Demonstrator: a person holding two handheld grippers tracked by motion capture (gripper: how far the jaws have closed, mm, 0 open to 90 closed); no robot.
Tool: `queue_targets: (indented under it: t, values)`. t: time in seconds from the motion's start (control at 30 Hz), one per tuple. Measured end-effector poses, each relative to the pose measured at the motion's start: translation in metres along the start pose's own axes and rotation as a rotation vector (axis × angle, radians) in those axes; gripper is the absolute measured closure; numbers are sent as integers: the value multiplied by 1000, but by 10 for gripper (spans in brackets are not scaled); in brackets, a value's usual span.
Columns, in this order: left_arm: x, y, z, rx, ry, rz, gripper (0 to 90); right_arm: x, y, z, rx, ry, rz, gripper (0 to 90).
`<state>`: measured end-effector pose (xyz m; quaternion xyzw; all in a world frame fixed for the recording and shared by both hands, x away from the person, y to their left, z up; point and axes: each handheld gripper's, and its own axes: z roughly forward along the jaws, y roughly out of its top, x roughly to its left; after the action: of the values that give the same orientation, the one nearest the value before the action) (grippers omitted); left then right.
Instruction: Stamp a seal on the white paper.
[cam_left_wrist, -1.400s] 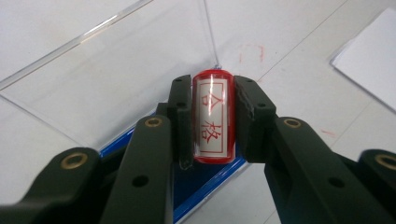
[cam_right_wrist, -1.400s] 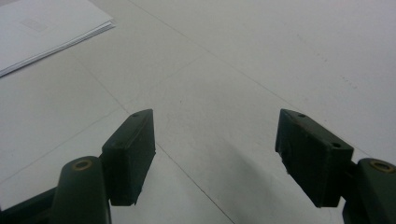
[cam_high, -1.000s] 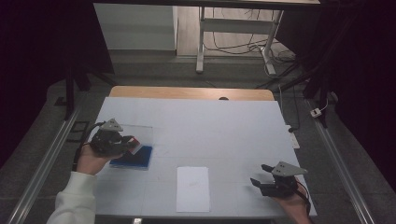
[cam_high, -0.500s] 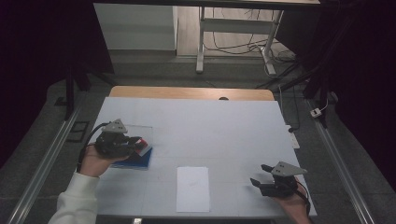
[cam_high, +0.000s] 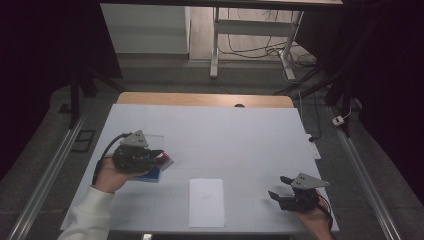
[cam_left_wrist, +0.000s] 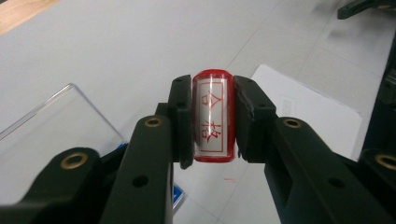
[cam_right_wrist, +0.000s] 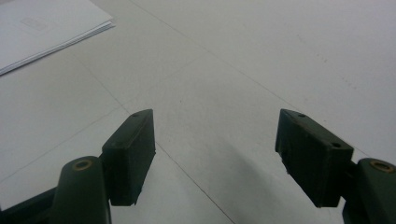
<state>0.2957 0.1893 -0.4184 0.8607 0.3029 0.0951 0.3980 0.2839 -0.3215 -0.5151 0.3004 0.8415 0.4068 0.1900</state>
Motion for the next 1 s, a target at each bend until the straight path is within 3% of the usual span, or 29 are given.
queue_targets:
  t: [0.4, 1.0]
  values:
    - [-14, 8, 8, 1, -25, 42, 702, 1, 0, 1, 8, -4, -3, 281]
    - [-40, 21, 38, 41, -93, 115, 701, 0, -1, 2, 11, -1, -8, 281]
